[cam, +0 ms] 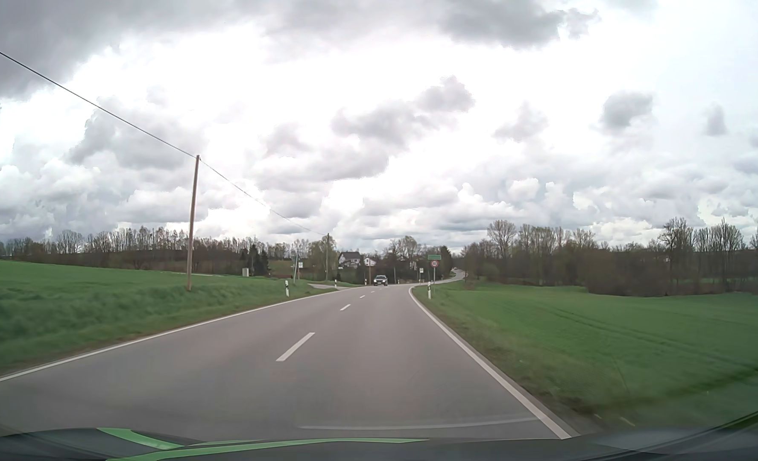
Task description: Follow the waypoints while adhering to traffic rules and regulations
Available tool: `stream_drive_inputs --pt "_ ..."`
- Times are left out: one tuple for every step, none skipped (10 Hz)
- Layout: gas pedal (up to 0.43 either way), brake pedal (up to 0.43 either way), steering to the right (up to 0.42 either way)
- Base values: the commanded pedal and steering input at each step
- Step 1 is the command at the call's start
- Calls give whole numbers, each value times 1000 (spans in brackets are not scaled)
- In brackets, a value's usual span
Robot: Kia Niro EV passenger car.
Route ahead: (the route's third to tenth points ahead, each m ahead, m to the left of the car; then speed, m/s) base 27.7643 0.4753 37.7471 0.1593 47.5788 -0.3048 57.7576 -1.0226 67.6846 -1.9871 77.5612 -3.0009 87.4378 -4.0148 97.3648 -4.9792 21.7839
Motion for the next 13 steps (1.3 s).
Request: stream_drive_inputs --pt "138 0 6" --pt "138 0 6" --pt "138 0 6" --pt "138 0 6" --pt "138 0 6" --pt "138 0 6" --pt "138 0 6" --pt "138 0 6" --pt "138 0 7" --pt "138 0 6" --pt "138 0 6" --pt "138 0 6" --pt "138 0 6"
